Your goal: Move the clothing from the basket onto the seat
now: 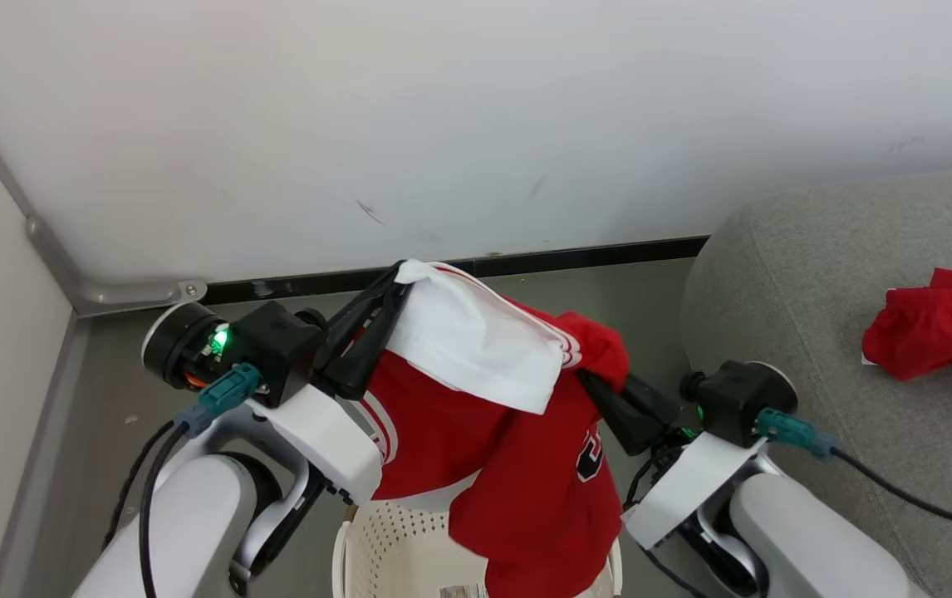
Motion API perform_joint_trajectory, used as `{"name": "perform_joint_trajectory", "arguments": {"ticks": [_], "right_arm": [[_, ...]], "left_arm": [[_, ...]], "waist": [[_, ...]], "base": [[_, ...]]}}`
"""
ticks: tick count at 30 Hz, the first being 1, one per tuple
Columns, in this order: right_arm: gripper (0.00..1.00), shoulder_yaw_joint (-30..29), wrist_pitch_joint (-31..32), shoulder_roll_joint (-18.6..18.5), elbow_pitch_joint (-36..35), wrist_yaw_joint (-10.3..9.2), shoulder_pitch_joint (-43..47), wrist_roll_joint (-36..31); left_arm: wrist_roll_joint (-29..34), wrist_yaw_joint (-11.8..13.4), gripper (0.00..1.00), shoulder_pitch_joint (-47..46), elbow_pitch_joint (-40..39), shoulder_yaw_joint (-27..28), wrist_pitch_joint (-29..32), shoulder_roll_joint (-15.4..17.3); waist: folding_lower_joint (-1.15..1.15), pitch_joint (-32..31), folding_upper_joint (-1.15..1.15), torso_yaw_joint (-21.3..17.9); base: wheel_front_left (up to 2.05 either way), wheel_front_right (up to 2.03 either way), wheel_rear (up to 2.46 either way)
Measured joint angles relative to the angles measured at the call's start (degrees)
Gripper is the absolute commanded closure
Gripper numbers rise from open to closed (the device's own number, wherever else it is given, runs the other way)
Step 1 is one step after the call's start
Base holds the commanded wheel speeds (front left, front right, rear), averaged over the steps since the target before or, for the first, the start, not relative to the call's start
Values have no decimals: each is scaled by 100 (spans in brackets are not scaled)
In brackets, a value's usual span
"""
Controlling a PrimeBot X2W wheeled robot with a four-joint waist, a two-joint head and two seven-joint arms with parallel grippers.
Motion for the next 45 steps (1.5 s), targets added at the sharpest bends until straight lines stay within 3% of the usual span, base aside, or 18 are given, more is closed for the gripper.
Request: {"name": "perform_joint_trajectory", "arguments": {"ticks": [11,15,16,17,19,21,23,36,45], "right_arm": [[100,-370,10,-539,-401,0,-29,355],[100,-414,76,-594,-524,0,-51,553],[100,-427,78,-622,-560,0,-63,597],[100,-444,109,-658,-583,0,-83,628],[100,-485,162,-744,-593,0,-158,684],[100,-537,214,-836,-600,0,-210,724],[100,-591,260,-918,-599,0,-257,748],[100,-1118,428,-1374,-560,0,-269,971],[100,-1458,427,-1493,-589,0,-205,1017]], "left_arm": [[-386,-36,100,360,158,-5,-291,-234],[-701,-232,100,455,156,-75,-342,-370],[-712,-264,92,462,156,-104,-347,-368],[-712,-280,77,464,156,-115,-352,-359],[-712,-301,56,464,156,-129,-391,-339],[-712,-326,12,464,156,-134,-401,-331],[-711,-334,0,464,156,-153,-447,-326],[-710,-480,0,536,242,-492,-597,-257],[-712,-482,0,670,364,-655,-739,-267]], "waist": [[0,40,0,-221],[0,71,0,-274],[0,80,0,-285],[0,89,0,-296],[0,107,0,-317],[0,126,0,-335],[0,144,0,-353],[0,256,0,-518],[0,302,0,-682]], "base": [[0,0,0],[0,0,0],[0,0,0],[0,0,0],[0,0,0],[0,0,0],[0,0,0],[0,0,0],[0,0,0]]}}
